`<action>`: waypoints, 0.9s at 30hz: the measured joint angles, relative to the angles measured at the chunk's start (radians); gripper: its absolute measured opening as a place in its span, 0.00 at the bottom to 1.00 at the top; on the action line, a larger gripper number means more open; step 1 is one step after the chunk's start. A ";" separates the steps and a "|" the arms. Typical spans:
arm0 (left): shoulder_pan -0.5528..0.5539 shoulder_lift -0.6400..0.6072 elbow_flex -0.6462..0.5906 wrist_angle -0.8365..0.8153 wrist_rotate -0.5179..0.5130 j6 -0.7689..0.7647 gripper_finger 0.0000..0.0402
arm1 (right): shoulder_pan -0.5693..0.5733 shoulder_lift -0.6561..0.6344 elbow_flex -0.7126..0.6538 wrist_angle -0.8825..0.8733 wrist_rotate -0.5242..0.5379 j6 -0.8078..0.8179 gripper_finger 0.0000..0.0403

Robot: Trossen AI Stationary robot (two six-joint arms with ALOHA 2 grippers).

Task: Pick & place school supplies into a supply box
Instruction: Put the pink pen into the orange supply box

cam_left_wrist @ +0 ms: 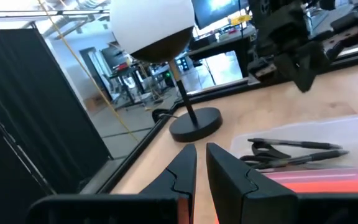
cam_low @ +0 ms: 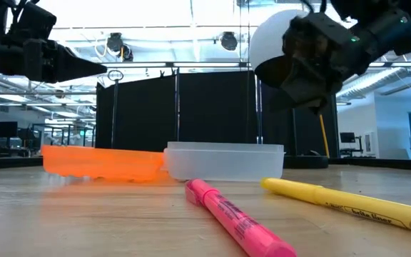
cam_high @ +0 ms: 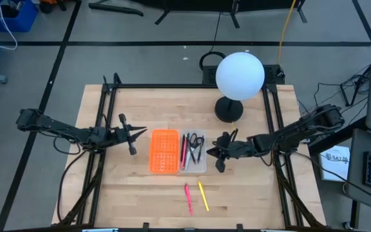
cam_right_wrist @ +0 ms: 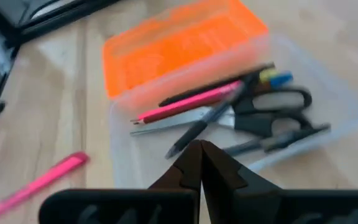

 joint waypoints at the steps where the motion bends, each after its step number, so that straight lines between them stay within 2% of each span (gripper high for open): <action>1: 0.000 0.000 0.000 0.000 0.000 0.006 0.12 | 0.000 -0.009 -0.013 0.027 -0.005 -0.055 0.00; 5: 0.000 0.000 0.000 0.000 0.000 0.016 0.12 | 0.001 -0.043 -0.077 0.162 -0.025 -0.257 0.00; 8: 0.000 0.000 0.000 0.000 0.001 -0.043 0.12 | 0.003 -0.079 -0.130 0.266 -0.026 -0.357 0.00; 17: 0.000 0.000 0.000 -0.062 -0.048 -0.333 0.12 | 0.025 -0.264 -0.337 0.420 -0.018 -0.427 0.00; 20: 0.000 0.000 0.000 -0.126 -0.052 -0.412 0.12 | -0.007 -0.363 -0.358 0.387 0.001 -0.431 0.00; 27: 0.000 0.000 0.000 -0.176 -0.051 -0.491 0.12 | -0.029 -0.658 -0.358 0.101 -0.049 -0.474 0.00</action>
